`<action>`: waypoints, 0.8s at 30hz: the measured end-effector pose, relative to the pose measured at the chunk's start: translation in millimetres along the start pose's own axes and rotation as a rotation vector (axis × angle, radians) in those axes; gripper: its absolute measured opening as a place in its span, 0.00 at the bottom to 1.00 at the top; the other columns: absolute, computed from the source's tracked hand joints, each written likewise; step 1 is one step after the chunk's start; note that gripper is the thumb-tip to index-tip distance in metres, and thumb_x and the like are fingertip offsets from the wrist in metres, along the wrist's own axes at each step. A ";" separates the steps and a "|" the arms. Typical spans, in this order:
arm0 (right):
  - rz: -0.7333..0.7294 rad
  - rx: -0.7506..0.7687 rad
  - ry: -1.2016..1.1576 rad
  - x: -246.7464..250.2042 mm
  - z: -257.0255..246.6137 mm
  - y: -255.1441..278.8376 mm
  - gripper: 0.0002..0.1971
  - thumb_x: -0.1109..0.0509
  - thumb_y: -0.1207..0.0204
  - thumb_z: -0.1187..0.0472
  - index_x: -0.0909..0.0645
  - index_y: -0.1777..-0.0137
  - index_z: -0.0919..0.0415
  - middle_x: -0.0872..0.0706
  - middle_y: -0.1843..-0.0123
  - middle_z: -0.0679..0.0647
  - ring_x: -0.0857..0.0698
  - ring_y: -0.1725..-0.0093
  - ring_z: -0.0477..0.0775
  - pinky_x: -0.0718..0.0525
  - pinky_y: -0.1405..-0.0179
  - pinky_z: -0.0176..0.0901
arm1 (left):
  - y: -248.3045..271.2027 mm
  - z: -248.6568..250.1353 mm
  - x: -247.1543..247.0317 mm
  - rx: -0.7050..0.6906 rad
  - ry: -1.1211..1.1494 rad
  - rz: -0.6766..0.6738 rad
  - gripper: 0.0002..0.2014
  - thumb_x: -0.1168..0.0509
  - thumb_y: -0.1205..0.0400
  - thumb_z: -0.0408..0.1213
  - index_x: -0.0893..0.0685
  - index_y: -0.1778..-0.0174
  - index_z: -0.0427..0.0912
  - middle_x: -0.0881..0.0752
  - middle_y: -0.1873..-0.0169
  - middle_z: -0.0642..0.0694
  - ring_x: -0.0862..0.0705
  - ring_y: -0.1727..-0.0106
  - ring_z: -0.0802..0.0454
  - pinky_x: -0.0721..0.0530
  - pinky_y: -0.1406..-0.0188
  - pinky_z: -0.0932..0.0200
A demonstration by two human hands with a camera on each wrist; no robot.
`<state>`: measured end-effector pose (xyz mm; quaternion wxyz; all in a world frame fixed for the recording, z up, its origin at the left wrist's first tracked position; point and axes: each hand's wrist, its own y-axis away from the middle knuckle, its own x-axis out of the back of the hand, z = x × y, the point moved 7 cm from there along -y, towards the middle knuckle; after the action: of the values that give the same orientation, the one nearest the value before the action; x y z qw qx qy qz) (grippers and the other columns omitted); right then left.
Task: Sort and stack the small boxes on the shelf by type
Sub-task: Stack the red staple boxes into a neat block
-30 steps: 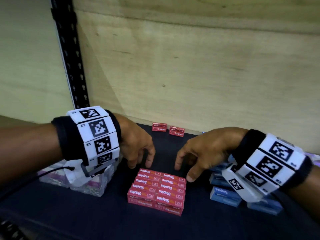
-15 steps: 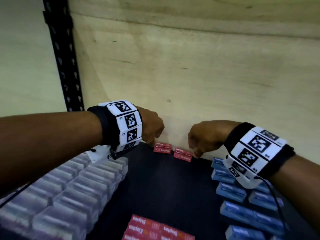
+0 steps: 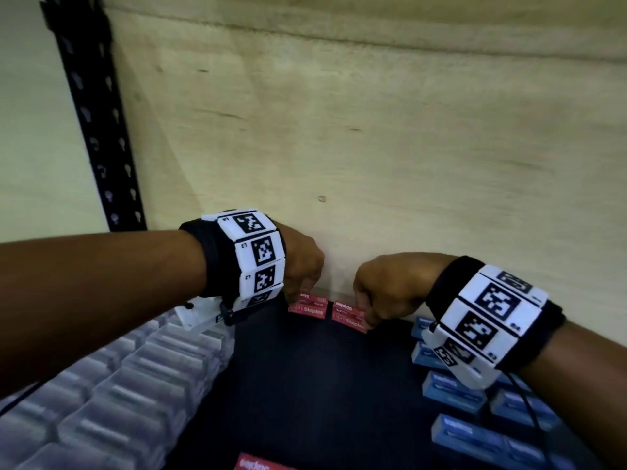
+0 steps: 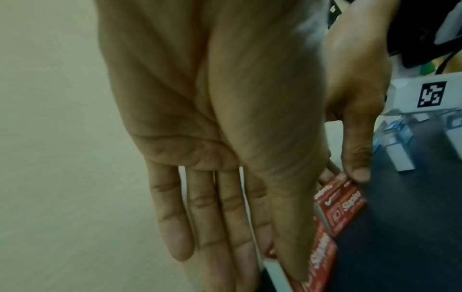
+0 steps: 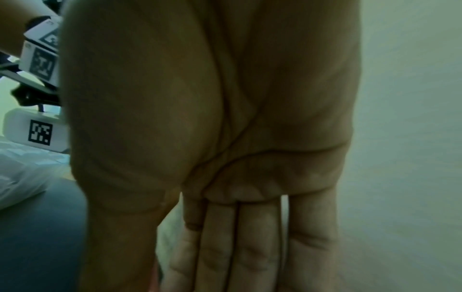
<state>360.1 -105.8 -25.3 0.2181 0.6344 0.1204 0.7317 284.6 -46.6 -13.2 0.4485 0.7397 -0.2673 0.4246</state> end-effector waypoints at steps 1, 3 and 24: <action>-0.023 0.008 -0.019 -2.8 -1.5 3.1 0.12 0.25 0.22 0.54 0.14 0.43 0.60 0.09 0.44 0.58 0.15 0.54 0.55 0.18 0.54 0.45 | 0.8 0.5 -3.7 0.011 0.037 -0.047 0.15 0.29 0.18 0.37 0.16 0.36 0.41 0.15 0.50 0.48 0.28 0.70 0.64 0.32 0.83 0.80; -0.058 0.029 -0.056 -8.9 -5.9 13.0 0.10 0.25 0.23 0.54 0.14 0.45 0.57 0.09 0.44 0.57 0.15 0.53 0.53 0.18 0.56 0.43 | 11.7 8.7 -7.4 -0.003 0.128 -0.073 0.14 0.28 0.19 0.36 0.15 0.38 0.42 0.18 0.55 0.53 0.26 0.69 0.64 0.28 0.78 0.77; -0.130 0.121 -0.152 -52.9 -61.0 122.2 0.14 0.24 0.25 0.48 0.15 0.42 0.50 0.12 0.47 0.44 0.16 0.48 0.45 0.19 0.48 0.40 | 113.6 49.7 -59.6 -0.072 0.104 -0.127 0.12 0.27 0.23 0.49 0.15 0.46 0.51 0.16 0.58 0.59 0.20 0.60 0.62 0.17 0.52 0.60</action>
<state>285.2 -231.7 -26.5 0.2351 0.6910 0.1882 0.6571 186.1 -141.6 -27.2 0.5143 0.7155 -0.2112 0.4231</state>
